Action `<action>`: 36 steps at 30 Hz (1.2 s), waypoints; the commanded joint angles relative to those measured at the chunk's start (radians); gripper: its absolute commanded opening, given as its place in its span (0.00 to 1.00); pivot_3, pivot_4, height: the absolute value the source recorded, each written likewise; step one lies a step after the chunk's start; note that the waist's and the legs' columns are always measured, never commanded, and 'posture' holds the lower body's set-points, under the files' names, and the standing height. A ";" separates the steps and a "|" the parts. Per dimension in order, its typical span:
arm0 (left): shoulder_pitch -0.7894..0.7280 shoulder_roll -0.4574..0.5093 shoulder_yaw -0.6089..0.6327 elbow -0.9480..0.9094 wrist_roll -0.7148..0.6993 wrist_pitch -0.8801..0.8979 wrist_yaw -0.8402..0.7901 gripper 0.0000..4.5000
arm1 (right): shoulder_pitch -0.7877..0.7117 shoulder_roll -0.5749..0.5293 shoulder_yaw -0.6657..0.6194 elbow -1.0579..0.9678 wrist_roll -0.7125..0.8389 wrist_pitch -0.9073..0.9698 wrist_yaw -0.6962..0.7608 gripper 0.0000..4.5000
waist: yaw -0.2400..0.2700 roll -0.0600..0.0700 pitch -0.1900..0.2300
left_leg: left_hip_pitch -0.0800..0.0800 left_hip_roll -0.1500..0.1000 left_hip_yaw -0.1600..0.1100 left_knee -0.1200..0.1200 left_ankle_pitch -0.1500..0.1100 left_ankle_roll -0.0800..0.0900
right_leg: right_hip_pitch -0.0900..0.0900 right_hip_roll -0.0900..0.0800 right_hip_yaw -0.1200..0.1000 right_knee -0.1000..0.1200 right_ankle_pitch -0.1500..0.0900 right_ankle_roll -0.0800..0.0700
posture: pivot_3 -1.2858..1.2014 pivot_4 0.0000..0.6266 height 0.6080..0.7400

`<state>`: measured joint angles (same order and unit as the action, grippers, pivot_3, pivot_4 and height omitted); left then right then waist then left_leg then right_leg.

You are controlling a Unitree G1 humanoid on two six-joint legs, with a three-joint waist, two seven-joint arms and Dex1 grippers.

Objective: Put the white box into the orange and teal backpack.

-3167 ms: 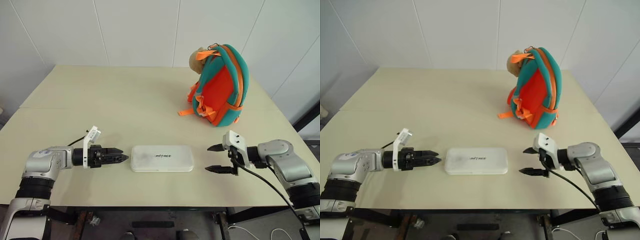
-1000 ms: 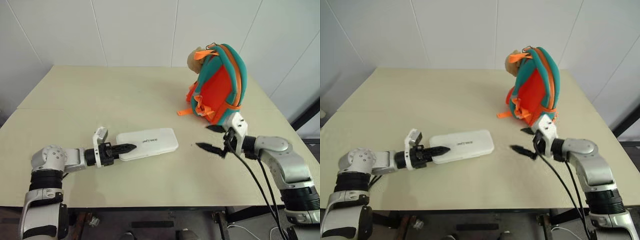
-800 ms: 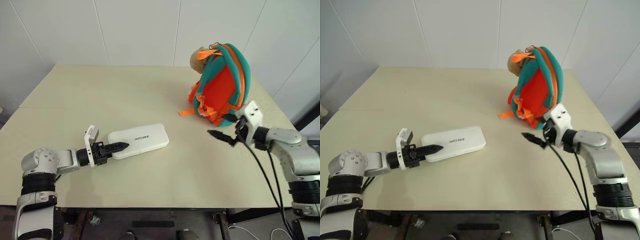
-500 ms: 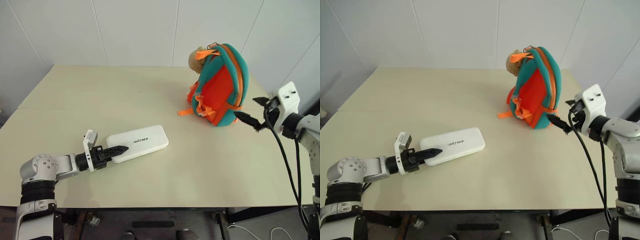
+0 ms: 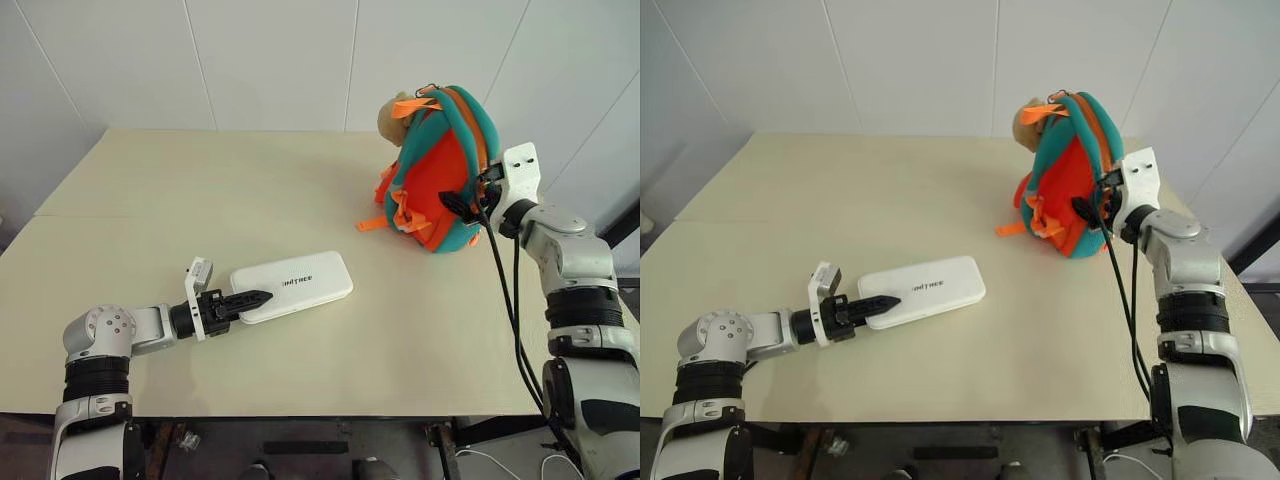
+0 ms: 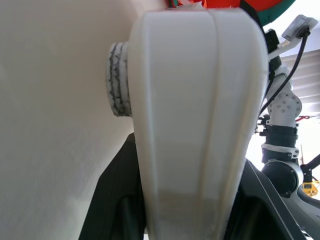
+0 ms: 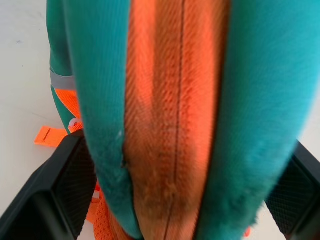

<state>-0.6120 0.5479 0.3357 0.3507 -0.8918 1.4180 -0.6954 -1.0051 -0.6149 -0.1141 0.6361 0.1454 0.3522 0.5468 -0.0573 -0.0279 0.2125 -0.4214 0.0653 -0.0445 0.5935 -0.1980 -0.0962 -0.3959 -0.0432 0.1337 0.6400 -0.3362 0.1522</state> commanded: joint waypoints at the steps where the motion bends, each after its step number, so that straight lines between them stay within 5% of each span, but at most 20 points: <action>1: 0.006 -0.007 0.017 -0.039 -0.007 0.000 0.009 0.30 | 0.001 -0.050 -0.004 0.000 -0.016 -0.054 0.044 0.73 | 0.000 0.000 0.000 | 0.000 0.000 0.000 0.000 0.000 0.000 | 0.000 0.000 0.000 0.000 0.000 0.000 | 0.52 0.24 1.00; 11: -0.010 -0.026 -0.022 0.001 0.027 -0.043 -0.008 0.30 | 0.364 -0.335 -0.189 -0.496 0.160 0.212 0.279 0.01 | 0.028 0.000 0.000 | 0.000 0.000 0.000 -0.001 0.000 0.000 | 0.000 0.000 0.000 -0.002 -0.001 0.001 | 0.52 0.24 1.00; 21: -0.061 -0.024 -0.085 0.071 0.070 -0.080 -0.066 0.30 | 0.655 -0.404 -0.403 -0.549 0.229 0.137 0.364 0.01 | 0.026 0.001 0.000 | 0.001 0.000 0.000 0.003 0.000 0.001 | 0.003 0.000 0.000 -0.002 0.001 0.002 | 0.52 0.24 1.00; 27: -0.079 -0.020 -0.105 0.100 0.092 -0.089 -0.091 0.30 | 0.710 -0.383 -0.363 -0.565 0.159 0.049 0.288 0.44 | 0.026 0.001 0.000 | 0.001 0.000 0.000 0.003 0.000 0.001 | 0.003 0.000 0.000 -0.002 0.001 0.002 | 0.52 0.24 1.00; 34: -0.107 0.000 -0.141 0.160 0.128 -0.122 -0.148 0.30 | 0.815 -0.442 -0.485 -0.570 0.146 0.036 0.286 0.99 | 0.030 0.001 0.000 | 0.000 -0.001 0.000 0.003 0.000 0.001 | 0.003 0.000 0.000 -0.002 0.001 0.002 | 0.52 0.24 1.00; 36: -0.113 0.002 -0.151 0.172 0.138 -0.128 -0.163 0.30 | 0.862 -0.452 -0.525 -0.585 0.152 0.050 0.299 0.99 | 0.029 0.001 0.000 | 0.000 -0.001 0.000 0.003 -0.001 0.001 | 0.003 0.000 0.000 -0.002 0.000 0.002 | 0.52 0.24 1.00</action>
<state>-0.7096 0.5327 0.1960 0.5178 -0.7793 1.2987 -0.8494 -0.1631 -1.0347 -0.5698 0.0795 0.2962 0.4012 0.8392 -0.0284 -0.0273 0.2126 -0.4207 0.0646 -0.0448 0.5966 -0.1985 -0.0952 -0.3924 -0.0430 0.1336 0.6378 -0.3357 0.1542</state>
